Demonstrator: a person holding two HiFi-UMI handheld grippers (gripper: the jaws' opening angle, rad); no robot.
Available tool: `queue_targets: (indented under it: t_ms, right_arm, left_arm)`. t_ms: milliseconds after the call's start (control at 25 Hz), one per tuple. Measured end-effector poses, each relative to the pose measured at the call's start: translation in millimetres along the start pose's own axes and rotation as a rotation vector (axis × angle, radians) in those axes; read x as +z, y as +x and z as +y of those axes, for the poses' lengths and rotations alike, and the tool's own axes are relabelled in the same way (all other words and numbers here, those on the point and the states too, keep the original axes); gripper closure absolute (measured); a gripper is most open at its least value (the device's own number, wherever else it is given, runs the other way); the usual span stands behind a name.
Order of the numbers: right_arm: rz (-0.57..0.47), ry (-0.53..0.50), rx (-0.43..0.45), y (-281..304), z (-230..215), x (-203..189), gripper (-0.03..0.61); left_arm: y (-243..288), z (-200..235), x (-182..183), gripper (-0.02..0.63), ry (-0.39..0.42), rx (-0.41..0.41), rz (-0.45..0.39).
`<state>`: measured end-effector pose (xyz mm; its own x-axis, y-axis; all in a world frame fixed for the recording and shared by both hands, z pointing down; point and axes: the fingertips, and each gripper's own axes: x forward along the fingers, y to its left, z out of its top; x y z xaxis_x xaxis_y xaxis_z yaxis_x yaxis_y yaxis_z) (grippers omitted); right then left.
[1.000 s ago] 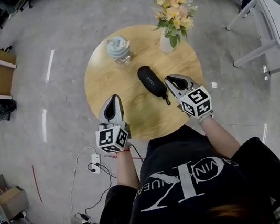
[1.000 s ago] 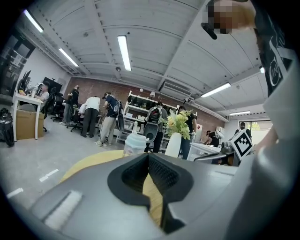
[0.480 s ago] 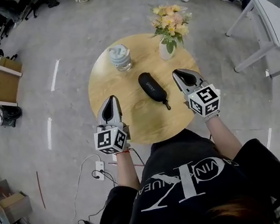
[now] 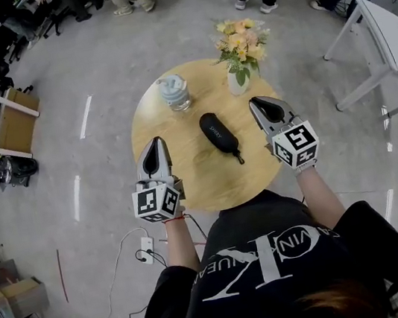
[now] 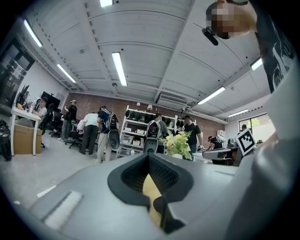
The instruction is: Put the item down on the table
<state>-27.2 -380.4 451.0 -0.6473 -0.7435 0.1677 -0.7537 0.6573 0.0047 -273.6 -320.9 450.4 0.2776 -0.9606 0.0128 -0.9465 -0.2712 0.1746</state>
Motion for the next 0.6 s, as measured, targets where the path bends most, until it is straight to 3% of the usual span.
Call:
queue_targets:
  t_ms: [600]
  right_arm:
    - [-0.075,-0.033,0.007,5.6,-2.2,35.6,0.545]
  left_arm:
    - [6.2,4.4,26.0,0.601,0.020,0.018,-0.061]
